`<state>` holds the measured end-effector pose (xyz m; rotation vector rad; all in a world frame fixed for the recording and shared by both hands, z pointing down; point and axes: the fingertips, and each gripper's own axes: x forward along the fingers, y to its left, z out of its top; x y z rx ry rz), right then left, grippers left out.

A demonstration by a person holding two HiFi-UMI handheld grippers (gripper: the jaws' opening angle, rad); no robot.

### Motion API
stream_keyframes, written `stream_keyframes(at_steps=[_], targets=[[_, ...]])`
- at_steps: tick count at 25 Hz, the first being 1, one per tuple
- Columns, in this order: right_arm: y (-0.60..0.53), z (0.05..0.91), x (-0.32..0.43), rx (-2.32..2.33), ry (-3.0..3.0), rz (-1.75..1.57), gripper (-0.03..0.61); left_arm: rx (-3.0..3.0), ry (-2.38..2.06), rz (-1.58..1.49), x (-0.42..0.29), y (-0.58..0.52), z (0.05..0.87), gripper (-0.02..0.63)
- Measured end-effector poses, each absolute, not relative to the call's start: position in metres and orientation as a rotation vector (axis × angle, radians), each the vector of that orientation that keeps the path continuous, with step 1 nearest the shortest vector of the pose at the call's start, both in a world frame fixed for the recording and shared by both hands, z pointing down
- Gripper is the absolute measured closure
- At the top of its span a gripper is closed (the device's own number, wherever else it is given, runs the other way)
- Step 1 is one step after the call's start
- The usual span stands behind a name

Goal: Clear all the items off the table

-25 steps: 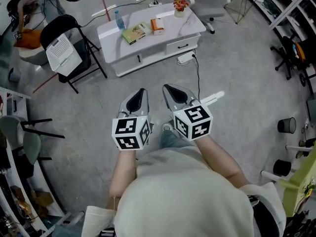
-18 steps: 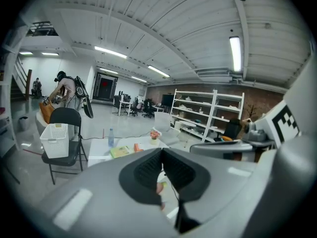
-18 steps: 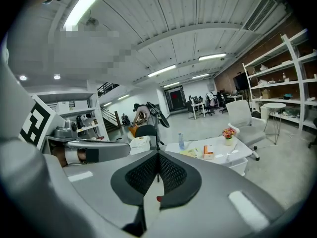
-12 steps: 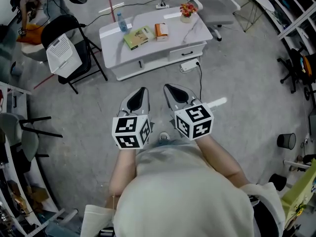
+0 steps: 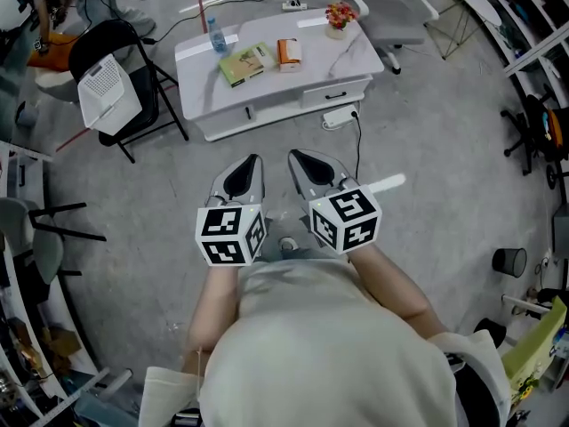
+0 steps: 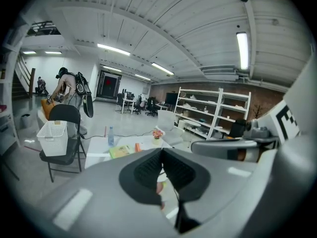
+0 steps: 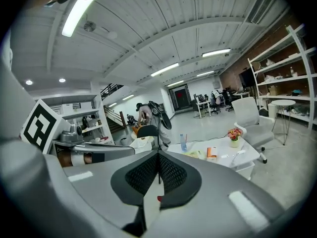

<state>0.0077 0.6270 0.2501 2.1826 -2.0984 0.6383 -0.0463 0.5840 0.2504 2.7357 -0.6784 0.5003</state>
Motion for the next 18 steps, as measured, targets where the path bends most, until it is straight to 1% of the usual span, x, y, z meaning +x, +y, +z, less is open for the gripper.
stream_keyframes(at_steps=[9,18], targets=[[0.600,0.259,0.019,2.197,-2.075,0.647,0.581,2.739,-0.648,0.514,-0.034,0.552,0.260,0.603],[0.531,0.262,0.037,2.204,-2.051,0.656,0.581,2.755,-0.607,0.525,-0.011,0.486,0.260,0.604]])
